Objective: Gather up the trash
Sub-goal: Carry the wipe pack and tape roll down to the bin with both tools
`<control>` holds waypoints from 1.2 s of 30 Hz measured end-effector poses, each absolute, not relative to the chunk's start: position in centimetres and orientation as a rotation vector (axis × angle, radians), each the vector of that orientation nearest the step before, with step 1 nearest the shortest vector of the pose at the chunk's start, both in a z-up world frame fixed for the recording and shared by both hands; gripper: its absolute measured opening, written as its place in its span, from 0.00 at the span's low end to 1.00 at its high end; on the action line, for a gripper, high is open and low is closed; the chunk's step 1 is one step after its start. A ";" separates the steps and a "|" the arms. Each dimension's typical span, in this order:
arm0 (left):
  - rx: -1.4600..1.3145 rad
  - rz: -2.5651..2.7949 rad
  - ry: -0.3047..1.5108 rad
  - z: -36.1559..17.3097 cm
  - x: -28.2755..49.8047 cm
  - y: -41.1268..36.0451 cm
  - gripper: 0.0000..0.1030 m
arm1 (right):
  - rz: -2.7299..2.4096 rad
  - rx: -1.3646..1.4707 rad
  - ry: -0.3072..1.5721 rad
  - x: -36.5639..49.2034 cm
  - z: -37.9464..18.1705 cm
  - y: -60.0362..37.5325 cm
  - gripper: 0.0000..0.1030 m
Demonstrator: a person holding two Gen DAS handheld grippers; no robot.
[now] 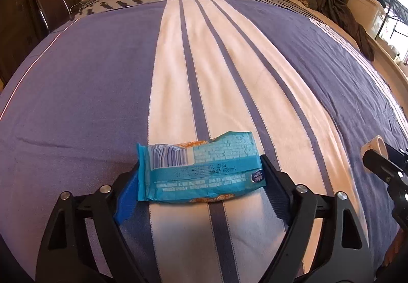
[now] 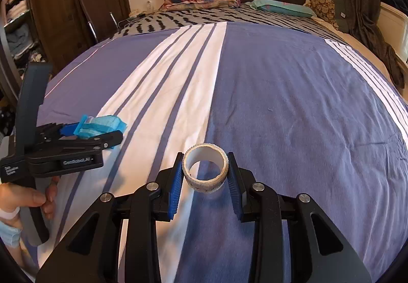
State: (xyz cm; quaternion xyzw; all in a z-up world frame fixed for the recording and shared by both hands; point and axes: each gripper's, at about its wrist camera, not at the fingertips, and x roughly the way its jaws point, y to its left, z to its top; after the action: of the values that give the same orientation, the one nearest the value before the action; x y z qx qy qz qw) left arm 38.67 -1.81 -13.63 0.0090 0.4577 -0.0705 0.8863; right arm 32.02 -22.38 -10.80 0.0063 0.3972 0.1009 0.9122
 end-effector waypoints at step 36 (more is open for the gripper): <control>0.062 -0.277 0.684 -2.5 10.6 -3.0 0.75 | 0.273 0.005 0.668 10.4 -4.3 -21.5 0.33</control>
State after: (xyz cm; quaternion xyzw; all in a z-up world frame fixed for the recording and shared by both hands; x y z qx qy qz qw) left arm 10.59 -2.99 -2.47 0.0301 0.3344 -0.1355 0.9322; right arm 10.44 -21.45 -4.33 0.0023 0.3269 0.1336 0.9356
